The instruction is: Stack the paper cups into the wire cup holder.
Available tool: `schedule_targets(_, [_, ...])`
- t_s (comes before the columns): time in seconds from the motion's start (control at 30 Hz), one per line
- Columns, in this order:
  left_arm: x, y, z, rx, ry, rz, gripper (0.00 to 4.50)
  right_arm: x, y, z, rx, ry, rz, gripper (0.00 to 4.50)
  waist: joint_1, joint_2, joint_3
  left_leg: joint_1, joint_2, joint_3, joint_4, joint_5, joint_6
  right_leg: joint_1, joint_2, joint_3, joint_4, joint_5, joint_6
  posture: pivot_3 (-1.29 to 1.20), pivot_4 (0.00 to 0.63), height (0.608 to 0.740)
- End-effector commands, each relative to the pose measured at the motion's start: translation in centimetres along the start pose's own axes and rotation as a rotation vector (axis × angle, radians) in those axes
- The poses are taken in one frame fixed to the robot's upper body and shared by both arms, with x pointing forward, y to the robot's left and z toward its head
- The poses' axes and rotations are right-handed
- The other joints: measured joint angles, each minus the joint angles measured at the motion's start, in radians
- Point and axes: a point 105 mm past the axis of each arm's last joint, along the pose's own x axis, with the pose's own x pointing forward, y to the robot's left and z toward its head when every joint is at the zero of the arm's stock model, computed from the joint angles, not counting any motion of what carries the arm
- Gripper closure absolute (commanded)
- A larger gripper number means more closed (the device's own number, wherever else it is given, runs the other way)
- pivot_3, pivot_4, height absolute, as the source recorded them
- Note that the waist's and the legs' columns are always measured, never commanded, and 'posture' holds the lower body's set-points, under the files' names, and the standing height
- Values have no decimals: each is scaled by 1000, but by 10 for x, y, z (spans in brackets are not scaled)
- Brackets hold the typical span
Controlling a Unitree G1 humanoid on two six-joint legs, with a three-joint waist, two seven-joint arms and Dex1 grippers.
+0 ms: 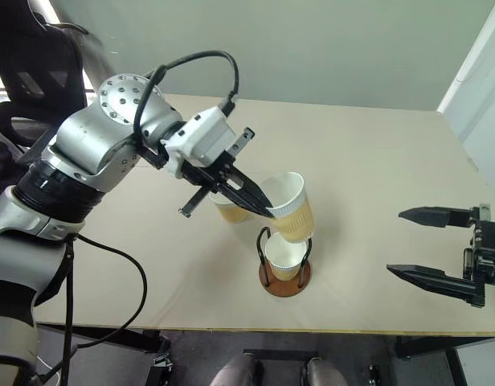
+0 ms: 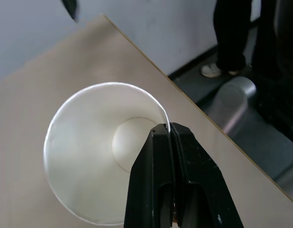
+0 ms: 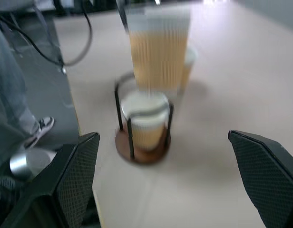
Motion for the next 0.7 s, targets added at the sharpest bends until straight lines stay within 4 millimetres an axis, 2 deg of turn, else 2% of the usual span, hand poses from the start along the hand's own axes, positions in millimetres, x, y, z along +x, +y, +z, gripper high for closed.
schedule_targets(0.03, [-6,-1,10,72,33,-47,4500,0,4,12,-41,-31,-5,47,0,0,0,0,0,0,0,0,0,0,0,0,0,0,0,0,150,740])
schedule_targets(0.27, [-9,3,6,100,92,-71,4500,2,4,10,-42,-20,-25,47,0,0,0,-1,0,1,1,-1,2,-1,0,2,0,0,0,0,150,740])
schedule_targets(0.7, [-3,-7,7,90,82,-151,4500,4,6,6,-38,-8,-53,47,-3,1,0,-1,0,16,4,-7,10,-4,0,16,0,1,8,0,150,740])
